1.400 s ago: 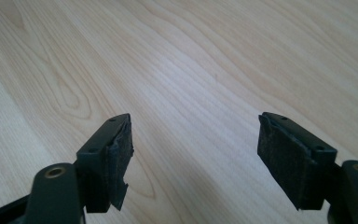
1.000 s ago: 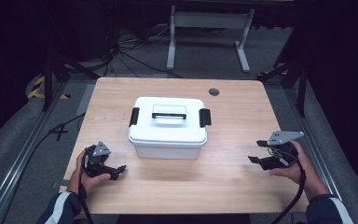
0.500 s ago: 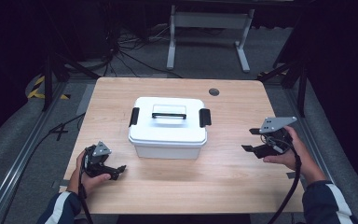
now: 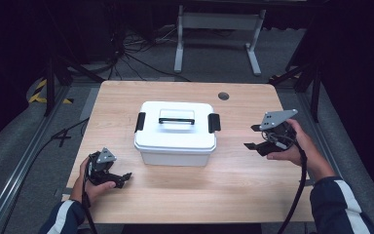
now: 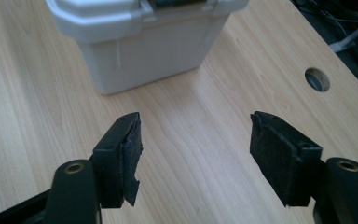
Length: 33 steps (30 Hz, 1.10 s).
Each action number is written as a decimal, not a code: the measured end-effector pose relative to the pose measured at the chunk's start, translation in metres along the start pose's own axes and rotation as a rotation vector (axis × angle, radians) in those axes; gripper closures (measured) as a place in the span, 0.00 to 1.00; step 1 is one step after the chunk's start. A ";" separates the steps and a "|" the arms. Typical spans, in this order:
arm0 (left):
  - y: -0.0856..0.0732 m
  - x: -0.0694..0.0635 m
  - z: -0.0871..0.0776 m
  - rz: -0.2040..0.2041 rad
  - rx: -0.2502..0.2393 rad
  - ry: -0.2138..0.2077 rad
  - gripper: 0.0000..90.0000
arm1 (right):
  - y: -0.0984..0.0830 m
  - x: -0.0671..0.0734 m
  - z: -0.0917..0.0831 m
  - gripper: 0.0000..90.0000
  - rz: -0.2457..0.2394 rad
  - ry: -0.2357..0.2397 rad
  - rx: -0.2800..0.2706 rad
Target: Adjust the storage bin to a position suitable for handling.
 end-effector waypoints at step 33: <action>0.000 0.000 0.000 0.000 0.001 -0.001 0.00 | 0.104 0.018 0.041 0.43 -0.183 0.066 0.060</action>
Point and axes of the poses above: each handheld gripper's, and its own axes: z roughly forward along the jaws, y roughly out of its top, x roughly to its left, the point moved 9 cm from there along z, roughly forward along the jaws, and after that the axes turned 2 degrees about z, right-handed, at the moved point
